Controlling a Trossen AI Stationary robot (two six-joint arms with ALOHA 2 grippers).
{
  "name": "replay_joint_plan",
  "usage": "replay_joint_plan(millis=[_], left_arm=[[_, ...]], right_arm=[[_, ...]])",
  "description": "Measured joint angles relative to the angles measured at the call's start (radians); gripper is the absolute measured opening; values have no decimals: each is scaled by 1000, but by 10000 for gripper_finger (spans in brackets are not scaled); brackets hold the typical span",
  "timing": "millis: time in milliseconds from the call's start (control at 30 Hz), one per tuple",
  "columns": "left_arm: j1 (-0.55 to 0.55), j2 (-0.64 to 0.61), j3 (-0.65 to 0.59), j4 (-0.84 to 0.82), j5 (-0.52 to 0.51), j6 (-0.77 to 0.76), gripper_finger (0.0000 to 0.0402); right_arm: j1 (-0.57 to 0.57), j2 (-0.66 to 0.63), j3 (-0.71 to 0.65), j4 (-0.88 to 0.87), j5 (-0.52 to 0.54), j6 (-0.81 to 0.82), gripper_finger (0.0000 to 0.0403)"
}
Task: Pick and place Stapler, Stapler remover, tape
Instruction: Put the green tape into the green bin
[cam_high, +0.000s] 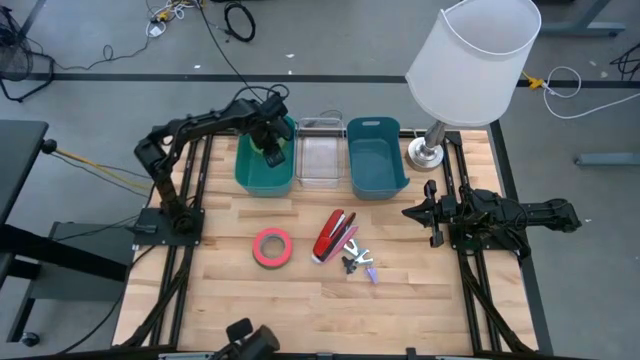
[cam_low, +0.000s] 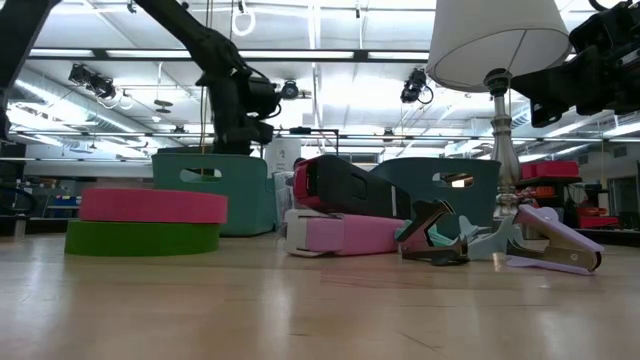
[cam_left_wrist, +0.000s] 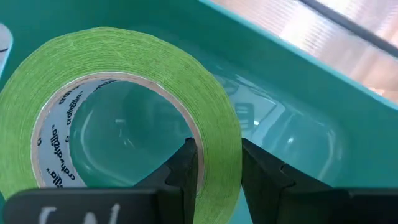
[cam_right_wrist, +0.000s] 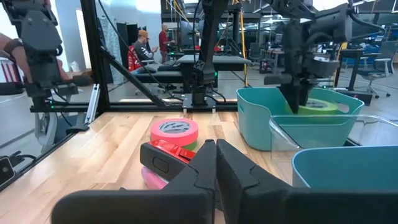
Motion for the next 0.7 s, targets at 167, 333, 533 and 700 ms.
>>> replay_joint_plan(millis=[167,333,533,700], left_arm=[[10,23,0,22,2,1,106],[10,44,0,41,23,0,106],[10,61,0,47,26,0,106],[15,64,0,70,29,0,106]], right_arm=[[0,0,0,0,0,0,16],[0,0,0,0,0,0,16],[0,0,0,0,0,0,16],[0,0,0,0,0,0,16]])
